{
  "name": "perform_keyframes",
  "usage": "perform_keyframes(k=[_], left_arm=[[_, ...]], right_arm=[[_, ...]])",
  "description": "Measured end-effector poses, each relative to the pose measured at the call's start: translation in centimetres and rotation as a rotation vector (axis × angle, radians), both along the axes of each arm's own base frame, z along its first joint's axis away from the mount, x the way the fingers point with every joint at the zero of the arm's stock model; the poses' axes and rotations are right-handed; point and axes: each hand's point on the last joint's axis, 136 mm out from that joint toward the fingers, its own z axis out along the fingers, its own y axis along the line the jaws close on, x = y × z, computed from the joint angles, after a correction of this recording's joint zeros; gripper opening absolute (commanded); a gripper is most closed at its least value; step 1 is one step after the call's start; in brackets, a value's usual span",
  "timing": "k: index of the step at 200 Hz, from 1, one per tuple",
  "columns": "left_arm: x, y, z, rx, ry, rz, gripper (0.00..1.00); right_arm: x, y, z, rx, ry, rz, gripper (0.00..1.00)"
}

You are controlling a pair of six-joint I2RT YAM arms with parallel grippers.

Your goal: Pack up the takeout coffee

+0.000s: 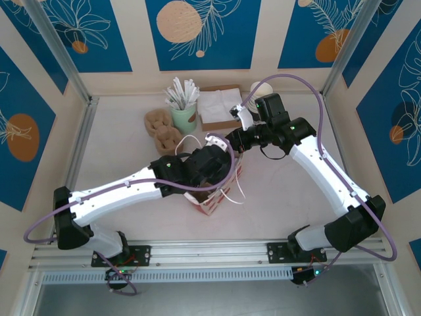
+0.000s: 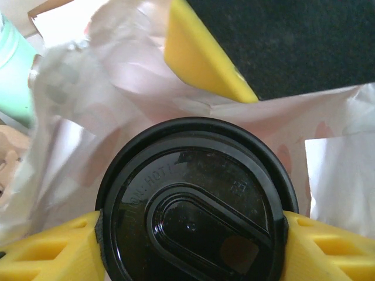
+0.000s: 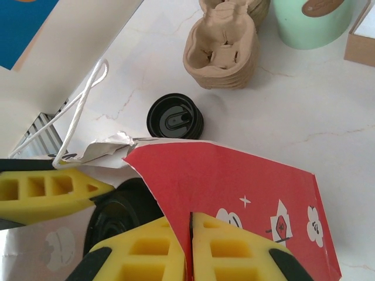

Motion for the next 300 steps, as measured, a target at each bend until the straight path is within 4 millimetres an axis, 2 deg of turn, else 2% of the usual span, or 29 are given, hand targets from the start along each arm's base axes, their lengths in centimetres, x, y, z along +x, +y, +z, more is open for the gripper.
perform_keyframes(k=[80, 154, 204, 251, 300], left_arm=[[0.0, 0.1, -2.4, 0.032, -0.018, -0.032, 0.65], [-0.2, 0.2, -3.1, 0.036, -0.027, -0.049, 0.66], [-0.4, 0.2, -4.4, 0.055, -0.027, -0.073, 0.67], [-0.4, 0.2, -4.6, 0.058, -0.032, -0.078, 0.67], [-0.3, -0.3, -3.6, 0.039, -0.033, -0.085, 0.67]], right_arm=[[-0.4, 0.4, -0.3, 0.009, -0.009, 0.051, 0.1], [-1.4, 1.0, -1.2, 0.022, 0.006, 0.111, 0.11], [-1.5, 1.1, -2.1, 0.024, 0.017, 0.117, 0.11], [-1.3, 0.9, -2.0, 0.014, 0.003, 0.104, 0.1], [-1.3, 0.7, 0.0, 0.025, -0.054, 0.095, 0.11]])
